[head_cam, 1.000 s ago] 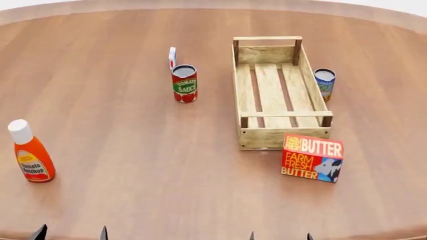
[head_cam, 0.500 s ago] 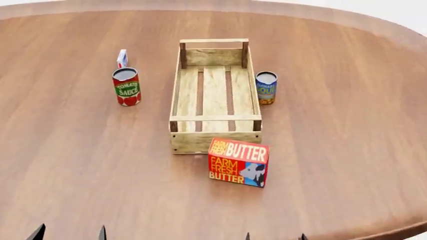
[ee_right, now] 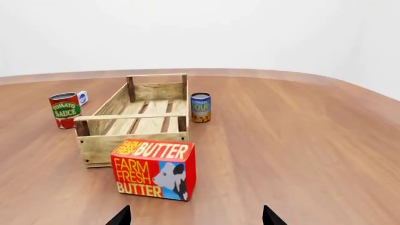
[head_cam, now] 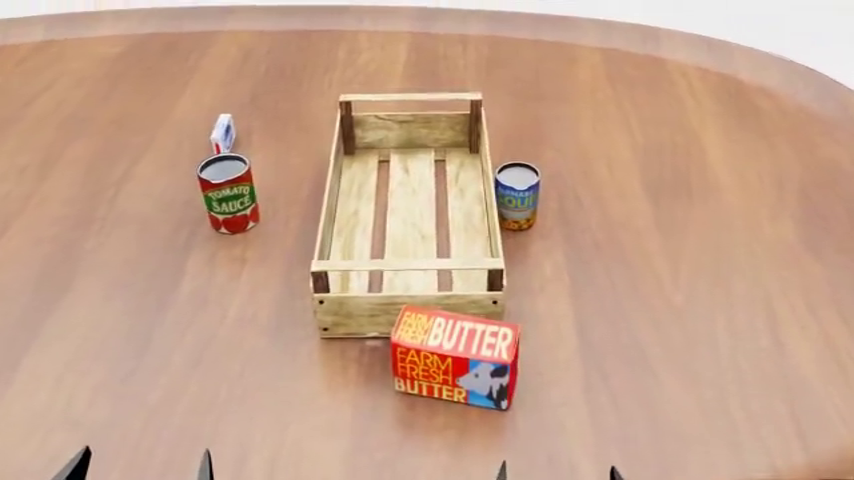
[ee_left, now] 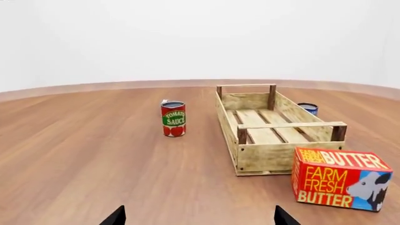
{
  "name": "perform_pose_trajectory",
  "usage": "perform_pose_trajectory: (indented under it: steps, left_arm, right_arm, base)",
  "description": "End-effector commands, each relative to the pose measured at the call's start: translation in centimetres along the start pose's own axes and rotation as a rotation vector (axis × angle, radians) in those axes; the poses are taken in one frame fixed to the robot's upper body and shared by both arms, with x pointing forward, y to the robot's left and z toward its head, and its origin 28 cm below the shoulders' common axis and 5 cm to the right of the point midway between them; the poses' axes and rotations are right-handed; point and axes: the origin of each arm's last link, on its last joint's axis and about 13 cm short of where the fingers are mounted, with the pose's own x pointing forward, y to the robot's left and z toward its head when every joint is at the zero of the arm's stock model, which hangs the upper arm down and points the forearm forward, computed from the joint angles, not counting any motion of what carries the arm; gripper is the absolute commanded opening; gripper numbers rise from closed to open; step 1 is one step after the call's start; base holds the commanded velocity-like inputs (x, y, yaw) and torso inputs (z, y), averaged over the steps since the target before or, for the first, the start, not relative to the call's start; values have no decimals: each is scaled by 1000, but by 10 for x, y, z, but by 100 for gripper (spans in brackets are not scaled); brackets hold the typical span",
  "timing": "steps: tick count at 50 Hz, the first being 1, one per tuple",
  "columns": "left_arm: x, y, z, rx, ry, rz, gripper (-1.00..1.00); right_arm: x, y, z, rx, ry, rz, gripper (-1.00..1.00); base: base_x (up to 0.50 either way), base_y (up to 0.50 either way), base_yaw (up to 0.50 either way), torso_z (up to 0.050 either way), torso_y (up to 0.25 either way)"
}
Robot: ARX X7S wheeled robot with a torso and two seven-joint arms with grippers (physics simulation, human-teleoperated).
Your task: Pick up the butter and put it in the tray.
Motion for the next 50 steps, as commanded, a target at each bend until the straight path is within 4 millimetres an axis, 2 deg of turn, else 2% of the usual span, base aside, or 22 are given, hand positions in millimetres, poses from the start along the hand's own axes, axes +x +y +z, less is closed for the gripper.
perform_pose_trajectory:
  steps: [1,43,50]
  left_arm:
    - [0,0,0,4,-6,2,100]
    - [0,0,0,8,-12,6,100]
    - [0,0,1,8,-12,6,100]
  right_arm:
    - [1,0,-1,-12,11,-4,100]
    - [1,1,0,10,27,4,100]
    - [0,1,1,14,8,6,100]
  base:
    - [500,0,0,0,0]
    - [500,0,0,0,0]
    - [49,0,0,0,2]
